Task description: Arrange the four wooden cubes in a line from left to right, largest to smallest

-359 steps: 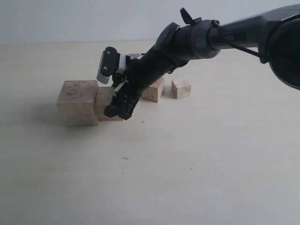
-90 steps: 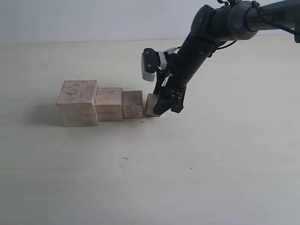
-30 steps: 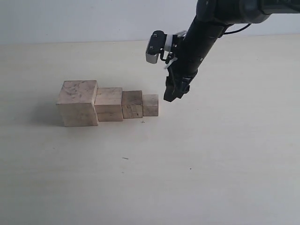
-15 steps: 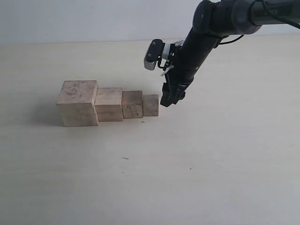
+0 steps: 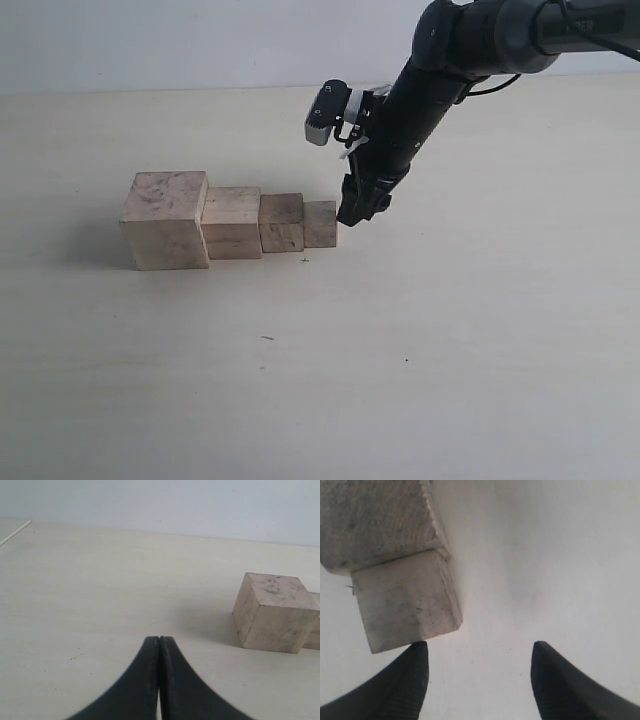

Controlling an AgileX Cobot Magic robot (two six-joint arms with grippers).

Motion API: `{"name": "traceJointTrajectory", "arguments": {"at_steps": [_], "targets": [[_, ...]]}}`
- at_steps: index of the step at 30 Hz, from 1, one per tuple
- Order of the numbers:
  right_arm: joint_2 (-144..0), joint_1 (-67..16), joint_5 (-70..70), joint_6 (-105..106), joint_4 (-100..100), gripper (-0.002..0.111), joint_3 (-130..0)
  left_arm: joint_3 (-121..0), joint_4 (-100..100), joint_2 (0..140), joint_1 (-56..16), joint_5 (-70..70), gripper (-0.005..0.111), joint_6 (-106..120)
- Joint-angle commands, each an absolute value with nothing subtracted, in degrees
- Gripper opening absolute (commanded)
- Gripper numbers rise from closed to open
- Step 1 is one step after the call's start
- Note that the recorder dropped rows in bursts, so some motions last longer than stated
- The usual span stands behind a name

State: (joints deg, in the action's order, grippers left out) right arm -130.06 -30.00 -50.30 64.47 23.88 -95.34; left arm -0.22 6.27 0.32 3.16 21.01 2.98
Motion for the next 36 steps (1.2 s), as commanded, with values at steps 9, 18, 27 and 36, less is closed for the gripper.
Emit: {"name": "traceJointTrajectory", "arguments": {"at_steps": [9, 18, 27, 36], "targets": [[-126.9, -30.0, -49.6, 59.1, 16.5, 0.058, -95.2, 0.0, 6.2, 0.0, 2.8, 20.3, 0.0, 2.7], [-117.8, -30.0, -52.8, 31.0, 5.7, 0.057, -95.2, 0.0, 6.2, 0.0, 2.8, 20.3, 0.0, 2.7], [-110.8, -30.0, -57.3, 15.0, 11.4, 0.0, -95.2, 0.0, 6.2, 0.0, 2.8, 20.3, 0.0, 2.7], [-95.0, -30.0, -42.9, 4.3, 13.1, 0.0, -78.6, 0.0, 6.2, 0.0, 2.8, 20.3, 0.0, 2.7]]}}
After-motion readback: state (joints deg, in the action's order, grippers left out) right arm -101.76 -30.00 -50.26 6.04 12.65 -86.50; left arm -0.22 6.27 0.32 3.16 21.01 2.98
